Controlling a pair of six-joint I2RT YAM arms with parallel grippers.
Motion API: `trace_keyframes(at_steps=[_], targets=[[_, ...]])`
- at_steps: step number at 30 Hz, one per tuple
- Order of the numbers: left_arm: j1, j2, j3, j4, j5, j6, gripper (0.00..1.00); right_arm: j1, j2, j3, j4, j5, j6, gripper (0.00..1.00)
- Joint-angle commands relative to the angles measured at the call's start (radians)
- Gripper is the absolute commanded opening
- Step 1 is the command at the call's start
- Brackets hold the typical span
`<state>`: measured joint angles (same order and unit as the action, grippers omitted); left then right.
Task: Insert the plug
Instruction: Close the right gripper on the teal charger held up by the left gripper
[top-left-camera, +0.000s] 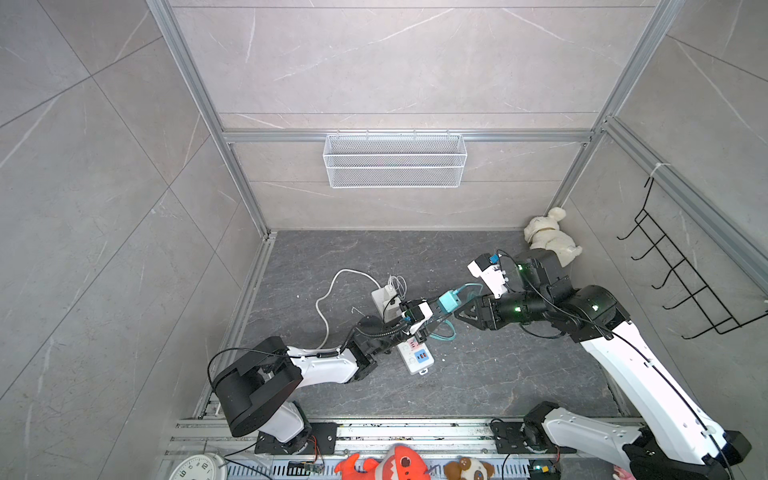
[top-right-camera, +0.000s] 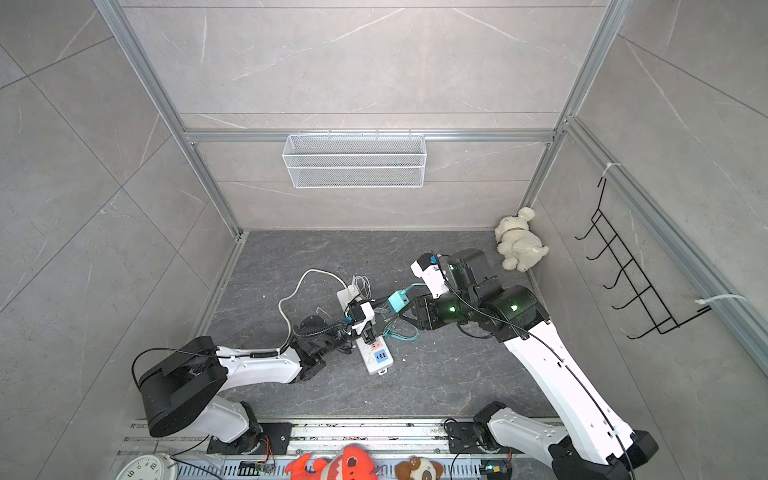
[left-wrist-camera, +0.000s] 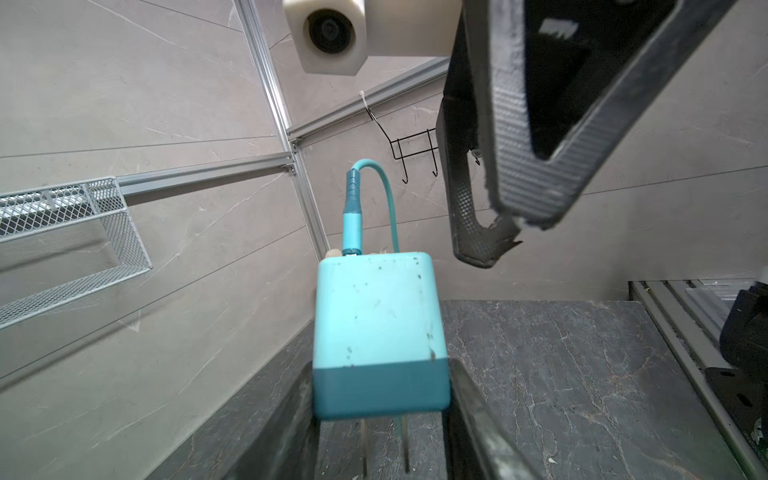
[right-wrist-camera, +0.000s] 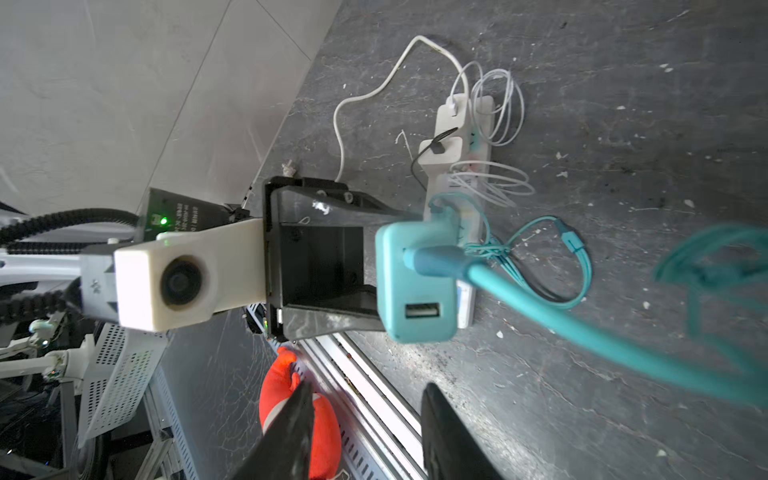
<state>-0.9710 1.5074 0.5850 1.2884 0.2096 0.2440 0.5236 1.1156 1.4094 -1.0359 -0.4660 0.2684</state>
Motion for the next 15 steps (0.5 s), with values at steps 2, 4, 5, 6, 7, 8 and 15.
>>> trace_keyframes(at_steps=[2, 4, 5, 6, 7, 8, 15], targets=[[-0.015, -0.044, -0.005, 0.125, -0.019, 0.021, 0.14, 0.007, 0.035, 0.009, 0.007, 0.091, 0.004, 0.45], [-0.016, -0.047, -0.010, 0.126, -0.021, 0.023, 0.14, 0.007, 0.044, 0.008, 0.032, 0.088, 0.013, 0.46], [-0.017, -0.047, -0.010, 0.125, -0.022, 0.022, 0.14, 0.007, 0.050, 0.006, 0.045, 0.081, 0.018, 0.46], [-0.017, -0.046, -0.010, 0.124, -0.021, 0.021, 0.14, 0.006, 0.053, 0.008, 0.057, 0.074, 0.020, 0.47], [-0.018, -0.043, -0.010, 0.124, -0.020, 0.023, 0.14, 0.007, 0.054, 0.008, 0.065, 0.073, 0.022, 0.47], [-0.018, -0.042, -0.007, 0.126, -0.020, 0.021, 0.14, 0.007, 0.058, 0.008, 0.072, 0.078, 0.025, 0.47], [-0.021, -0.046, -0.007, 0.126, -0.011, 0.020, 0.13, 0.008, 0.071, -0.001, 0.127, 0.005, 0.041, 0.47]])
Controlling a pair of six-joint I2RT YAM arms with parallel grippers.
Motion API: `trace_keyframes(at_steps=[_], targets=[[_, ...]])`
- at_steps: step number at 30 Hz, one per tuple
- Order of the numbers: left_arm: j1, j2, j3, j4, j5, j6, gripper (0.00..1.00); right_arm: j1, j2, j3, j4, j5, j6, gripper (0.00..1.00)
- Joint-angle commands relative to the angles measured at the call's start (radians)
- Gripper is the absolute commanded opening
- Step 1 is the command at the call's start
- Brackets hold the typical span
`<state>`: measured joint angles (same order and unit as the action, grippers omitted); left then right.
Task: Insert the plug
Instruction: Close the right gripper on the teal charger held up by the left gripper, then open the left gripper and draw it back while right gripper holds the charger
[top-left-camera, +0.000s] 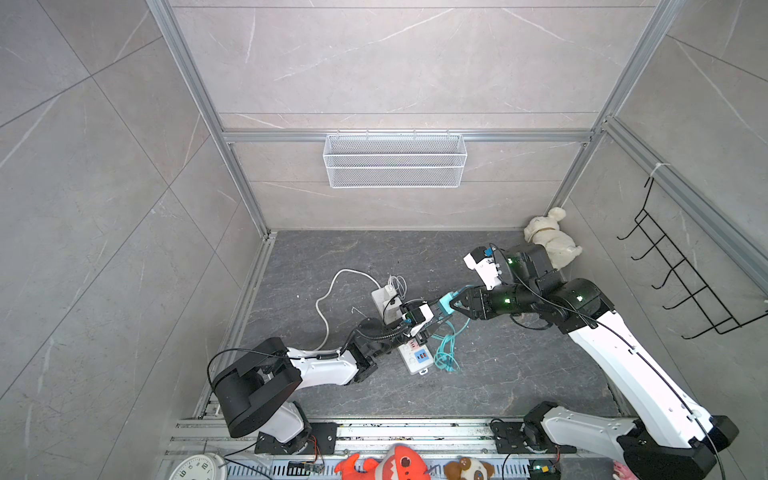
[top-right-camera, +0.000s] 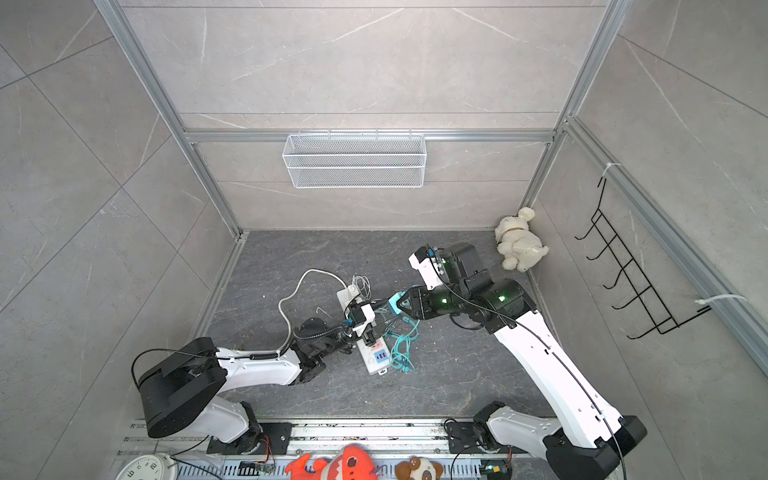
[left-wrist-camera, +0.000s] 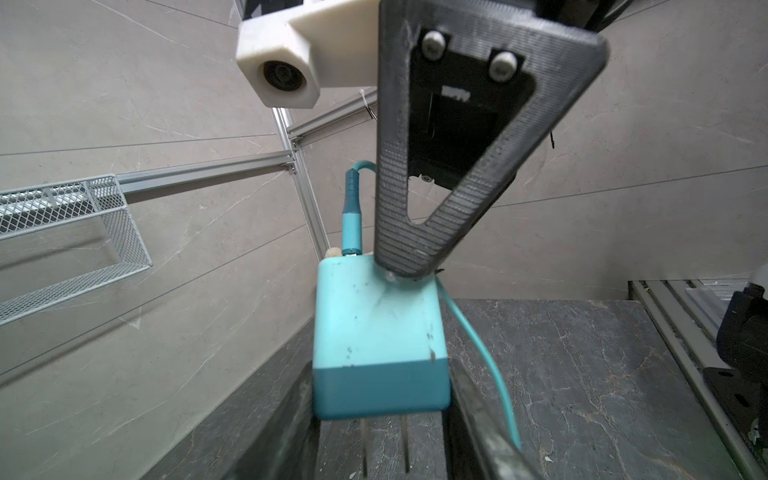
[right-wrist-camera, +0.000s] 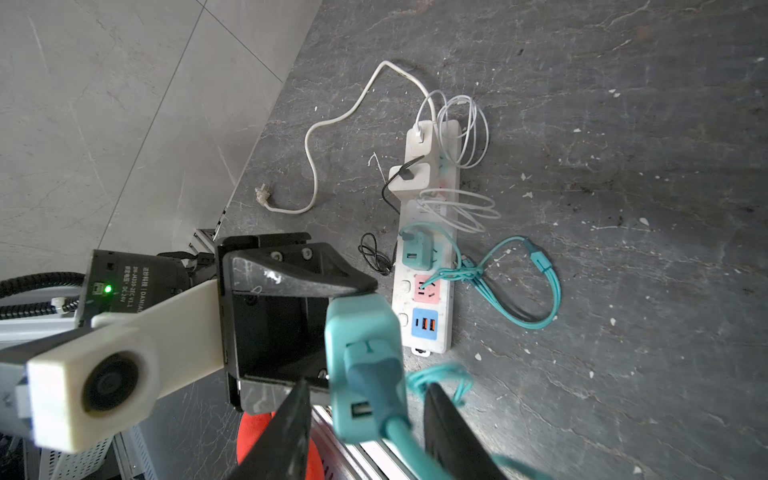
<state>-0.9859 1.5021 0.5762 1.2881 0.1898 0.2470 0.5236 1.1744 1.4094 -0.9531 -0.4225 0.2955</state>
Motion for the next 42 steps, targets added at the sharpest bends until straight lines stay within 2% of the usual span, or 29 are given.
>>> trace_keyframes(at_steps=[1, 11, 16, 19, 22, 26, 28, 30, 34, 38, 42], targets=[[-0.007, -0.040, 0.003, 0.126, 0.011, 0.016, 0.13, 0.007, 0.017, -0.005, 0.050, -0.052, 0.013, 0.47], [-0.007, -0.030, 0.017, 0.126, 0.010, 0.017, 0.13, 0.008, 0.020, -0.041, 0.050, -0.091, -0.002, 0.43], [-0.007, -0.020, 0.023, 0.126, 0.012, 0.013, 0.14, 0.008, 0.011, -0.051, 0.055, -0.089, -0.003, 0.35], [-0.007, -0.020, 0.023, 0.125, 0.016, 0.010, 0.15, 0.009, 0.013, -0.052, 0.060, -0.082, -0.006, 0.23], [-0.007, -0.023, 0.023, 0.126, 0.003, -0.002, 0.25, 0.009, 0.016, -0.049, 0.056, -0.070, -0.010, 0.13], [-0.007, -0.031, 0.011, 0.125, -0.054, 0.008, 0.47, 0.009, 0.018, -0.011, 0.017, 0.032, -0.019, 0.11], [-0.007, -0.041, -0.001, 0.124, -0.123, 0.012, 0.60, 0.008, 0.026, 0.028, -0.021, 0.134, -0.027, 0.10], [-0.006, -0.056, -0.017, 0.125, -0.189, 0.019, 0.67, 0.009, 0.038, 0.073, -0.066, 0.238, -0.034, 0.10], [-0.006, -0.114, -0.051, 0.081, -0.290, 0.059, 0.73, 0.007, 0.092, 0.160, -0.111, 0.346, -0.057, 0.09], [-0.004, -0.228, -0.027, -0.157, -0.493, 0.069, 0.74, 0.007, 0.169, 0.240, -0.107, 0.396, -0.081, 0.09], [-0.004, -0.372, 0.031, -0.489, -0.689, 0.016, 0.74, 0.008, 0.226, 0.270, -0.047, 0.355, -0.184, 0.09]])
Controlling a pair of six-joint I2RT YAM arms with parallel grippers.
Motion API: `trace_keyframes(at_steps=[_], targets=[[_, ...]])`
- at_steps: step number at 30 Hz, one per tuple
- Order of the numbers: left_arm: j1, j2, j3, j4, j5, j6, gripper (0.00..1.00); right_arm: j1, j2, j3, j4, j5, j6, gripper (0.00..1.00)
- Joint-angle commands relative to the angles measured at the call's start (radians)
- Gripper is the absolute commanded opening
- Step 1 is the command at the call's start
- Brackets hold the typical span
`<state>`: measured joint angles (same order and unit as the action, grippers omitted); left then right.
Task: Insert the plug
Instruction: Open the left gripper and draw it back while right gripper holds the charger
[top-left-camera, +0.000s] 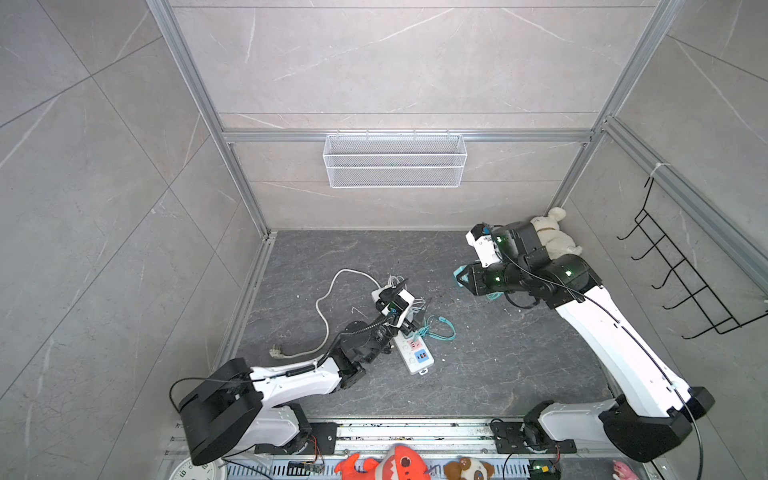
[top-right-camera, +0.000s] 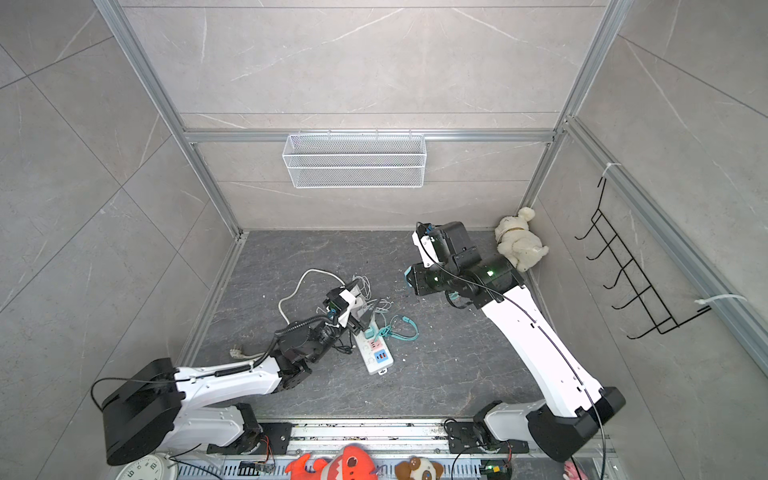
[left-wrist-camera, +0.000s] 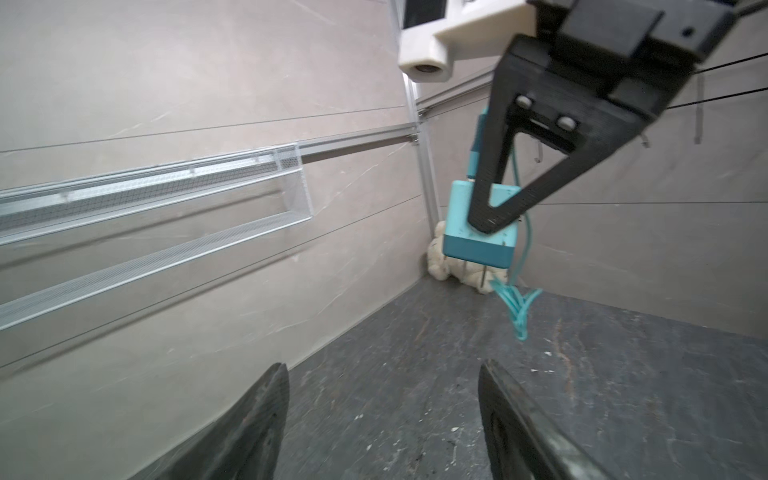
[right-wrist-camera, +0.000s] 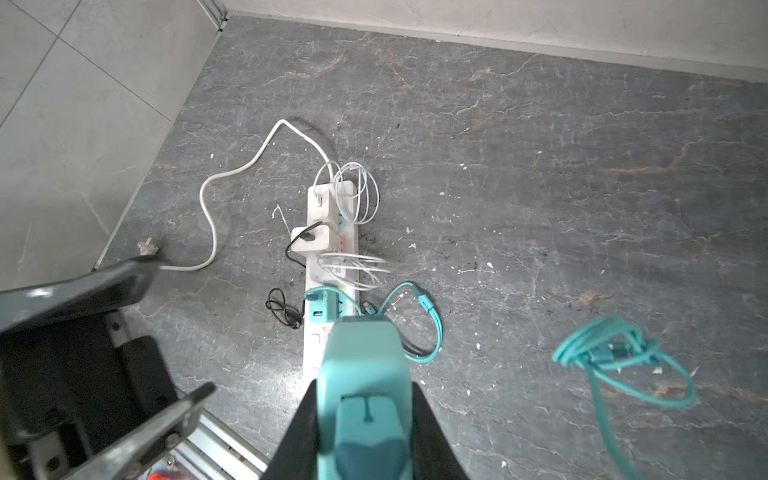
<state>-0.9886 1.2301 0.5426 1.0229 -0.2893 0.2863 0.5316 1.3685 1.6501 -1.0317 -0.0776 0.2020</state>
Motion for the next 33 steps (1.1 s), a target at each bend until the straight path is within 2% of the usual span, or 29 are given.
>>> trace_keyframes(at_steps=[1, 5, 8, 14, 20, 27, 33], targets=[[-0.002, -0.131, 0.080, -0.307, -0.255, -0.049, 0.74, 0.000, 0.037, 0.026, 0.051, -0.023, -0.117, 0.09], [0.001, -0.259, 0.101, -0.568, -0.393, -0.162, 0.75, 0.011, 0.046, -0.007, 0.152, -0.191, -0.178, 0.09], [0.002, -0.346, 0.066, -0.655, -0.476, -0.241, 0.75, 0.048, 0.055, -0.017, 0.161, -0.236, -0.205, 0.09], [0.002, -0.456, 0.002, -0.738, -0.524, -0.340, 0.75, 0.121, 0.032, -0.094, 0.154, -0.293, -0.255, 0.09], [0.002, -0.405, 0.008, -0.777, -0.518, -0.386, 0.73, 0.182, -0.039, -0.251, 0.160, -0.375, -0.274, 0.07], [0.002, -0.252, 0.048, -0.830, -0.414, -0.463, 0.64, 0.277, -0.117, -0.420, 0.173, -0.321, -0.205, 0.08], [0.001, -0.181, 0.050, -0.880, -0.311, -0.568, 0.50, 0.325, -0.182, -0.532, 0.160, -0.168, -0.094, 0.08]])
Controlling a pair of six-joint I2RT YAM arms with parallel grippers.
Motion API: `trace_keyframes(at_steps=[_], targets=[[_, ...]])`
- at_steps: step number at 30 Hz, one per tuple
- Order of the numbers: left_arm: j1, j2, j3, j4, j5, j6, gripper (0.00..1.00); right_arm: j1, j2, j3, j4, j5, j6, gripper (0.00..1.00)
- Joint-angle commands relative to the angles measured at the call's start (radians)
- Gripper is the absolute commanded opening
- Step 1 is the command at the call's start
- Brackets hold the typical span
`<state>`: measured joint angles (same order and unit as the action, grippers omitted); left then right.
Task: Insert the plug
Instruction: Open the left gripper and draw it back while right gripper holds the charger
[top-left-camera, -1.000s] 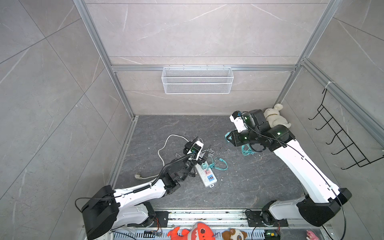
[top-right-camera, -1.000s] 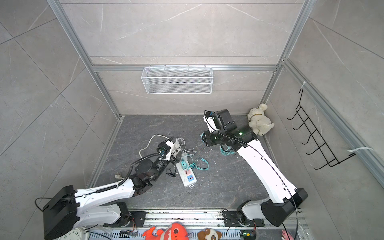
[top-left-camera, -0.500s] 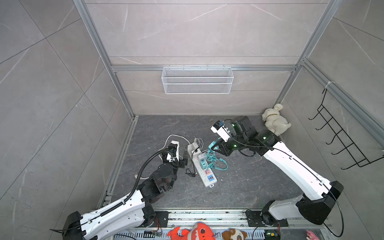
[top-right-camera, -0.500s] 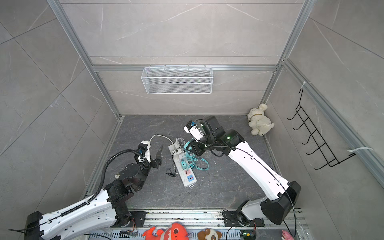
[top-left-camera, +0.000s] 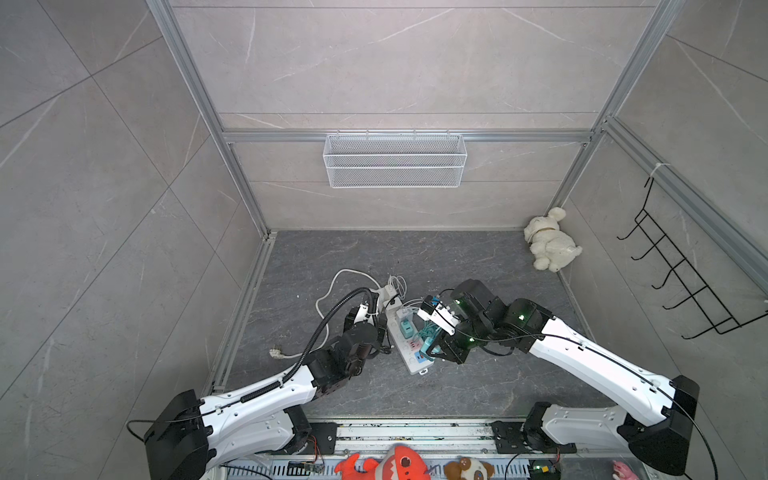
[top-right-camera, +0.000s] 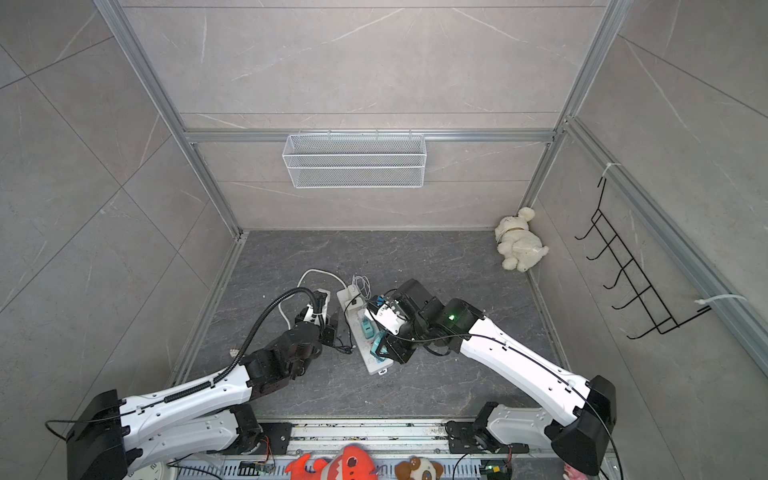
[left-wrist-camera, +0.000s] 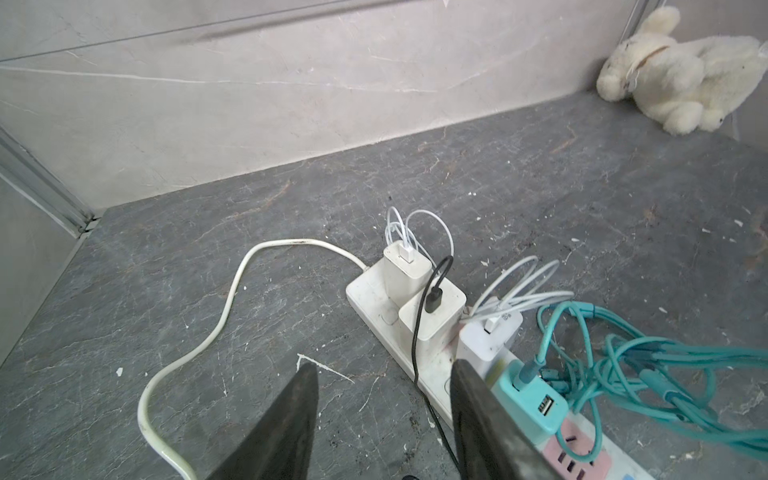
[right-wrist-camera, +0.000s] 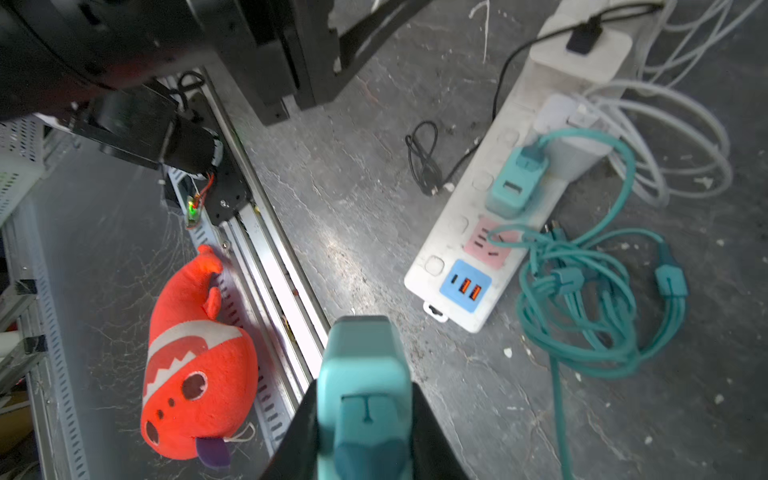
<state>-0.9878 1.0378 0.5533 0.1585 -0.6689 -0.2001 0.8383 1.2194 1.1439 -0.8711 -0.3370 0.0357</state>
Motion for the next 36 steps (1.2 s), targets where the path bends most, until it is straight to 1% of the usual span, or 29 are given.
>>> trace_keyframes(at_steps=[1, 4, 7, 12, 16, 20, 24, 28, 31, 36], targets=[[0.000, 0.022, 0.037, -0.017, 0.092, -0.090, 0.49, 0.026, -0.038, -0.027, -0.010, 0.113, 0.088, 0.08], [-0.005, 0.057, 0.037, -0.017, 0.167, -0.124, 0.44, 0.032, -0.082, -0.029, -0.033, 0.192, 0.153, 0.08], [-0.028, 0.101, 0.041, 0.004, 0.235, -0.142, 0.40, 0.032, -0.125, -0.019, -0.043, 0.209, 0.205, 0.08], [-0.102, 0.198, 0.075, 0.053, 0.312, -0.086, 0.35, 0.031, -0.185, -0.020, -0.017, 0.197, 0.260, 0.09], [-0.124, 0.294, 0.103, 0.104, 0.375, -0.077, 0.29, 0.033, -0.199, -0.018, -0.030, 0.241, 0.299, 0.10], [-0.133, 0.373, 0.130, 0.133, 0.414, -0.077, 0.27, 0.032, -0.258, -0.014, -0.052, 0.298, 0.350, 0.11], [-0.138, 0.455, 0.162, 0.161, 0.424, -0.074, 0.25, 0.032, -0.317, -0.007, -0.106, 0.325, 0.367, 0.11], [-0.140, 0.546, 0.198, 0.196, 0.423, -0.076, 0.24, 0.032, -0.381, -0.039, -0.126, 0.350, 0.396, 0.11], [-0.143, 0.592, 0.219, 0.216, 0.398, -0.085, 0.24, 0.032, -0.402, -0.061, -0.134, 0.363, 0.407, 0.12], [-0.146, 0.649, 0.254, 0.204, 0.358, -0.088, 0.24, 0.032, -0.418, -0.100, -0.137, 0.362, 0.423, 0.12]])
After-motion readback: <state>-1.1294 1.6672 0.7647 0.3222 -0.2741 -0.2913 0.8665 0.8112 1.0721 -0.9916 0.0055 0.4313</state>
